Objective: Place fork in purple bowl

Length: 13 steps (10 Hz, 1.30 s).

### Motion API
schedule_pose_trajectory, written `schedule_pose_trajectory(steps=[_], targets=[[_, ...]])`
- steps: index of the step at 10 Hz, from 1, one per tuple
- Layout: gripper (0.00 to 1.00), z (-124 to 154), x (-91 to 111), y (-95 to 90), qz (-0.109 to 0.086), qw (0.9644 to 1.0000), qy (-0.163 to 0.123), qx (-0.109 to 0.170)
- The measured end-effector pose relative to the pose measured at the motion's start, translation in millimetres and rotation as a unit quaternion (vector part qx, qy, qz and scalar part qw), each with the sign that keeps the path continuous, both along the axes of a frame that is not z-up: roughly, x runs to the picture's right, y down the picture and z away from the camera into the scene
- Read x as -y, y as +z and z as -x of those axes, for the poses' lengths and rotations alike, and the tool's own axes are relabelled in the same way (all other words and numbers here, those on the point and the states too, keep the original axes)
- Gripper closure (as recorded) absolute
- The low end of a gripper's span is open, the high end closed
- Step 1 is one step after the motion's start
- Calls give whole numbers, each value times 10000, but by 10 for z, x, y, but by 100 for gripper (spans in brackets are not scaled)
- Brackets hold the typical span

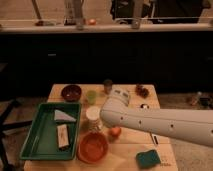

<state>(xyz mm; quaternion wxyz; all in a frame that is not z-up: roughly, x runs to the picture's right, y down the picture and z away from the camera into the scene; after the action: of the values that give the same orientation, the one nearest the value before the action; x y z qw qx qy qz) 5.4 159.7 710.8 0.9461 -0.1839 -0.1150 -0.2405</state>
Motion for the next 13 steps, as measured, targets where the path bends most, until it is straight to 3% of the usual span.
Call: schedule_pose_trajectory(steps=[3,8,13], targets=[[100,359,281,204,-73,9998,-86,145],[100,518,582,449,-110,9997,-132,157],[100,675,926,636,-201,9991,-29,359]])
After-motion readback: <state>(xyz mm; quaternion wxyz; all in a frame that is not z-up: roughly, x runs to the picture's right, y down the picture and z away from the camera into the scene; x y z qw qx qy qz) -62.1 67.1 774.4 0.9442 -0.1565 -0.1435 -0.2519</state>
